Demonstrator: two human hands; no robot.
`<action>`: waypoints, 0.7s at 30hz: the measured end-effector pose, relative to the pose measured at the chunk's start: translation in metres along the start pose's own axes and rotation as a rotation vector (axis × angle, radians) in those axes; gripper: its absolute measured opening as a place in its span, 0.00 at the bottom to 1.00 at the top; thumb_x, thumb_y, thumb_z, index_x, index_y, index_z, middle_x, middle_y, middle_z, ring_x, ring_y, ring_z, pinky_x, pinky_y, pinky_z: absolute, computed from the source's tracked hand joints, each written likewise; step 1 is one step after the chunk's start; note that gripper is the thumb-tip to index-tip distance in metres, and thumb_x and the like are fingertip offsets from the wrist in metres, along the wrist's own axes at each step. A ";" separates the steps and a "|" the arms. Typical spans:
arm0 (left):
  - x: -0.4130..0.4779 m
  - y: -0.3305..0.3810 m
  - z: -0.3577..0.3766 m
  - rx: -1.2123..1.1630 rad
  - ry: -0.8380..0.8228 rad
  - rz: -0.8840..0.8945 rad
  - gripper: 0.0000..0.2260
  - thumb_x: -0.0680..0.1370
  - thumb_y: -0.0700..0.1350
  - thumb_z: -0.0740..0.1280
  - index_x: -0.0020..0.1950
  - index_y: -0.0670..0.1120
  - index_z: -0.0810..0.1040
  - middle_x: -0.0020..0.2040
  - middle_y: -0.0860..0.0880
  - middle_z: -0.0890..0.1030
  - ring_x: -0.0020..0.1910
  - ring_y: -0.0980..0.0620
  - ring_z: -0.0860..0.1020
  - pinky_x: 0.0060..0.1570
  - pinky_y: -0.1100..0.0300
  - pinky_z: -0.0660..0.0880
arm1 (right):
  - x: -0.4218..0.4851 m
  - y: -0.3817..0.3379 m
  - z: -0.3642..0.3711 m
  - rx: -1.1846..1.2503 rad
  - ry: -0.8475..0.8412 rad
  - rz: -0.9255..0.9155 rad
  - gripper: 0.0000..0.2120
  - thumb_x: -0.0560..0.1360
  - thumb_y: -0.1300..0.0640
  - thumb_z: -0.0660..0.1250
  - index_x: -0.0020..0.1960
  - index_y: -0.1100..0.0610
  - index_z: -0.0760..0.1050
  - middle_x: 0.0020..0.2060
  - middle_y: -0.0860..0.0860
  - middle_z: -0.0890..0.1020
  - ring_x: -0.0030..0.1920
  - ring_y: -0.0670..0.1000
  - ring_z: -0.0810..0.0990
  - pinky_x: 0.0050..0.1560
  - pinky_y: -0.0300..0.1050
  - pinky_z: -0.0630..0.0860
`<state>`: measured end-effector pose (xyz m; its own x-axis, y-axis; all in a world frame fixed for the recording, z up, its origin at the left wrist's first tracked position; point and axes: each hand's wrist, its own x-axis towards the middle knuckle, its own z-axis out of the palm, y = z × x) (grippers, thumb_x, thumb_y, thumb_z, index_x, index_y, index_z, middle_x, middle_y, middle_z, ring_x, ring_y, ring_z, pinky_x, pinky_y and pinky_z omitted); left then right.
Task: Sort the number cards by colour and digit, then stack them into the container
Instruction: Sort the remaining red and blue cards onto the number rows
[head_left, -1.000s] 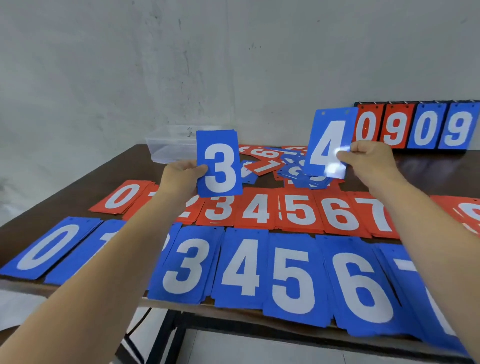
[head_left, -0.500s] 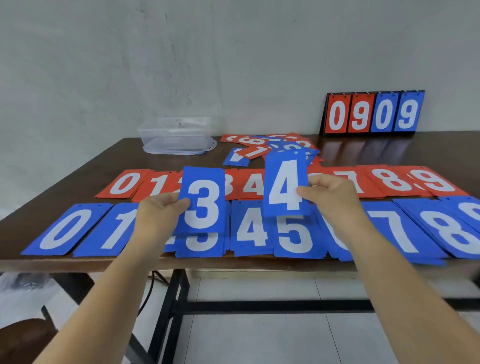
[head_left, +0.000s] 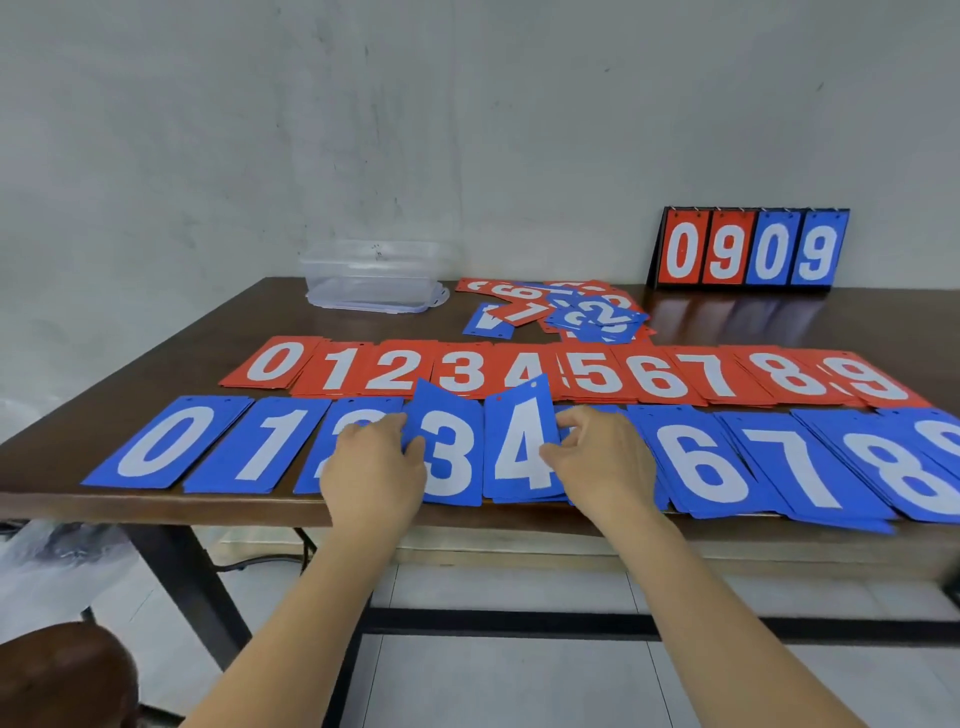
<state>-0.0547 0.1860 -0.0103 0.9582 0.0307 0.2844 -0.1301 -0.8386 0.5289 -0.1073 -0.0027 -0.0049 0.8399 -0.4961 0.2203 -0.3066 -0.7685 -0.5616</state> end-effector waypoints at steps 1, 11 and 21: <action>-0.001 0.001 0.001 0.078 0.018 0.023 0.18 0.81 0.50 0.62 0.71 0.49 0.72 0.56 0.48 0.79 0.56 0.50 0.75 0.43 0.56 0.73 | -0.002 0.000 0.002 -0.059 0.028 -0.019 0.13 0.75 0.49 0.68 0.59 0.48 0.75 0.48 0.47 0.80 0.55 0.49 0.74 0.44 0.44 0.73; -0.002 0.001 0.005 0.301 0.048 0.050 0.18 0.81 0.55 0.60 0.69 0.52 0.71 0.57 0.54 0.79 0.62 0.51 0.71 0.54 0.55 0.70 | -0.010 0.004 0.008 -0.250 0.096 -0.156 0.18 0.78 0.44 0.64 0.66 0.48 0.72 0.56 0.46 0.77 0.61 0.49 0.68 0.59 0.43 0.67; 0.005 0.015 0.006 0.193 0.071 0.118 0.20 0.80 0.50 0.62 0.72 0.51 0.69 0.63 0.52 0.77 0.65 0.49 0.70 0.62 0.51 0.68 | 0.000 0.006 -0.006 -0.201 0.151 -0.187 0.16 0.79 0.47 0.63 0.65 0.48 0.73 0.58 0.45 0.78 0.63 0.48 0.67 0.62 0.45 0.66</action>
<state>-0.0501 0.1702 -0.0052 0.9180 -0.0418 0.3944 -0.1831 -0.9267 0.3282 -0.1118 -0.0095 -0.0040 0.8188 -0.3813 0.4292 -0.2480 -0.9092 -0.3345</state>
